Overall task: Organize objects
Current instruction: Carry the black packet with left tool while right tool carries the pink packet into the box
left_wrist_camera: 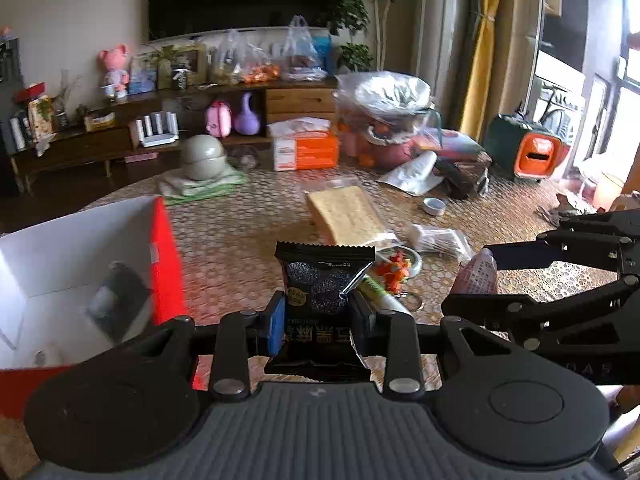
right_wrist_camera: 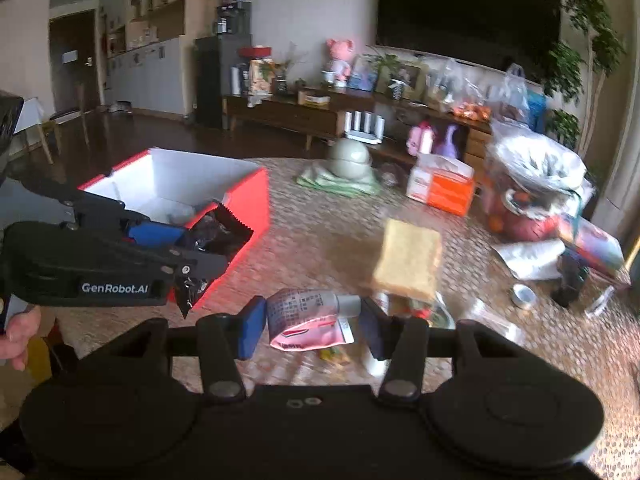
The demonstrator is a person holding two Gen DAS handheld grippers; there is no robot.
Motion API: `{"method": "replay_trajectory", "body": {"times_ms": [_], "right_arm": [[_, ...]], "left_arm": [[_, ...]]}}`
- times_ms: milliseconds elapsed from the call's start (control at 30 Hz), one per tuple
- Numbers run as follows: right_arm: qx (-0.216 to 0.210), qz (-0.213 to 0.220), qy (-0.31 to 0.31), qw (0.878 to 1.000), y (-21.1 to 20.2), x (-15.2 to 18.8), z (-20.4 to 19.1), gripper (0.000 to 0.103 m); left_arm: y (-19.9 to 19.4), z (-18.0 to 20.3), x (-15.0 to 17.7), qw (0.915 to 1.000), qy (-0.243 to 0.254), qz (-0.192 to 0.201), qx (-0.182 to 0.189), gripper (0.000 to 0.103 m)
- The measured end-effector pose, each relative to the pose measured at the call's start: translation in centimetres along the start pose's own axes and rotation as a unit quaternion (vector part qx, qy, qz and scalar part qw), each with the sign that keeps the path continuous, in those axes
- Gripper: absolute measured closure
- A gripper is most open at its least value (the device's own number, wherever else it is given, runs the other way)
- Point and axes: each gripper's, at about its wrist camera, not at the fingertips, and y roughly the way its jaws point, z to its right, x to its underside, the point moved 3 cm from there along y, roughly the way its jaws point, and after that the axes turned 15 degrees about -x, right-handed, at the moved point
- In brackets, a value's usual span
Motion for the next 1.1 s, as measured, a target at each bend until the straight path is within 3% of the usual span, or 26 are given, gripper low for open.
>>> {"method": "replay_trajectory", "body": {"times_ms": [633,1100], "right_arm": [[-0.057,-0.011,-0.087,0.994,6.7,-6.7,-10.0,0.053],[-0.084,-0.040,-0.084,0.992,14.2,-9.8,-11.9,0.053]], "left_arm": [[-4.2,-12.8,1.5,0.9967,-0.040,0.009,-0.069,0.071],[-2.6,-21.4,1.3,0.9913,-0.043,-0.006,-0.124,0.071]]}}
